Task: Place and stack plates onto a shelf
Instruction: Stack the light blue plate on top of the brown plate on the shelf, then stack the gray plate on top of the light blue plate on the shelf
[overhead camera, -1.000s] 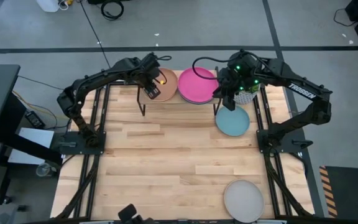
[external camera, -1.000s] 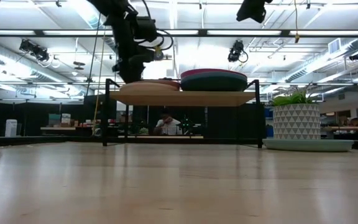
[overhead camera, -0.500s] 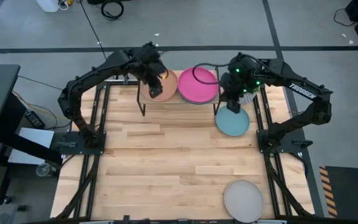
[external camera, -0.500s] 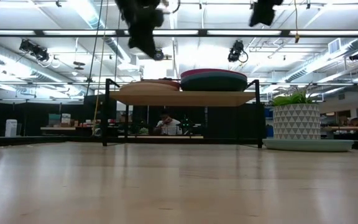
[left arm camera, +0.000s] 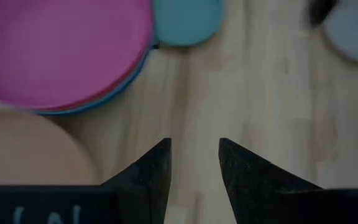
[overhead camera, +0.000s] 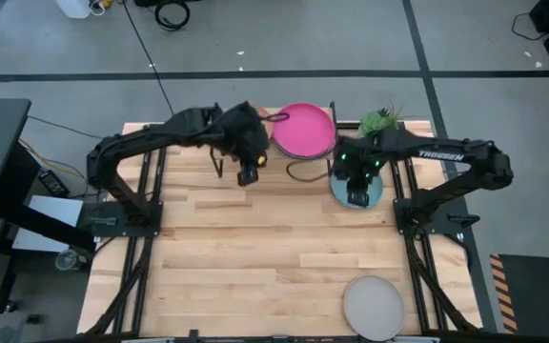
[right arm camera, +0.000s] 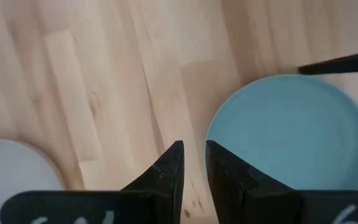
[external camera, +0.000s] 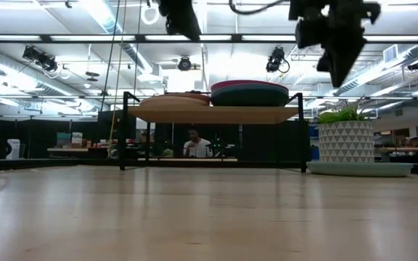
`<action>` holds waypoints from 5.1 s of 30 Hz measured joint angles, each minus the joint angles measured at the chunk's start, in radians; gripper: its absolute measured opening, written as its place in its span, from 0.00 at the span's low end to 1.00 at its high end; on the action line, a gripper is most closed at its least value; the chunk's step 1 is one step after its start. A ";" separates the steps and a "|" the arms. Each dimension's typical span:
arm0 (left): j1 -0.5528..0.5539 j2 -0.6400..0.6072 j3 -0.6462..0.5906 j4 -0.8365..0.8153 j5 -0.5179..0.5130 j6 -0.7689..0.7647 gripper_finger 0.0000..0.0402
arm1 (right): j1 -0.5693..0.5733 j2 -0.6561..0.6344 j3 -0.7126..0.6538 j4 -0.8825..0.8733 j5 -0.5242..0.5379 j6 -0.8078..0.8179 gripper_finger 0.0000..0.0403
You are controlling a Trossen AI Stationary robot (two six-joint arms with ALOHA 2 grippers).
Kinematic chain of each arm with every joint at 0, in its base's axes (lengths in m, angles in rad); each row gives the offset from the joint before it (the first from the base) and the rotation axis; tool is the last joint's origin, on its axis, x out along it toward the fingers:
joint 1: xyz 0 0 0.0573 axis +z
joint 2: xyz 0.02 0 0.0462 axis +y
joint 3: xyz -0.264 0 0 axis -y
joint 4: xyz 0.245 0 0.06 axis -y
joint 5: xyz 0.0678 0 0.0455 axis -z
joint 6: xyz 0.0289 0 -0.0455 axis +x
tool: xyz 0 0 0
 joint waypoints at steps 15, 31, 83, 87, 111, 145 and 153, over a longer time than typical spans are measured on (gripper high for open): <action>-0.117 -0.374 -0.355 0.156 -0.292 -0.241 0.35 | 0.070 -0.040 -0.372 0.325 0.097 0.098 0.20; -0.112 -0.654 -0.413 0.164 -0.409 -0.206 0.35 | 0.081 0.127 -0.457 0.490 0.258 0.120 0.46; -0.079 -0.649 -0.413 0.267 -0.411 -0.310 0.35 | 0.257 0.194 0.495 0.234 -0.132 0.065 0.07; -0.059 -0.699 -0.413 0.270 -0.348 -0.424 0.35 | 0.243 0.290 0.635 0.245 -0.132 -0.062 0.06; -0.054 -0.844 -0.412 0.430 -0.155 -0.544 0.35 | 0.009 0.676 0.781 0.543 0.217 -0.485 0.07; -0.054 -0.673 -0.412 -0.136 -0.294 -0.290 0.35 | 0.222 0.418 0.753 -0.097 -0.065 -0.199 0.32; -0.053 -0.651 -0.412 -0.100 -0.327 -0.245 0.35 | 0.445 0.353 0.475 -0.068 -0.196 0.021 0.32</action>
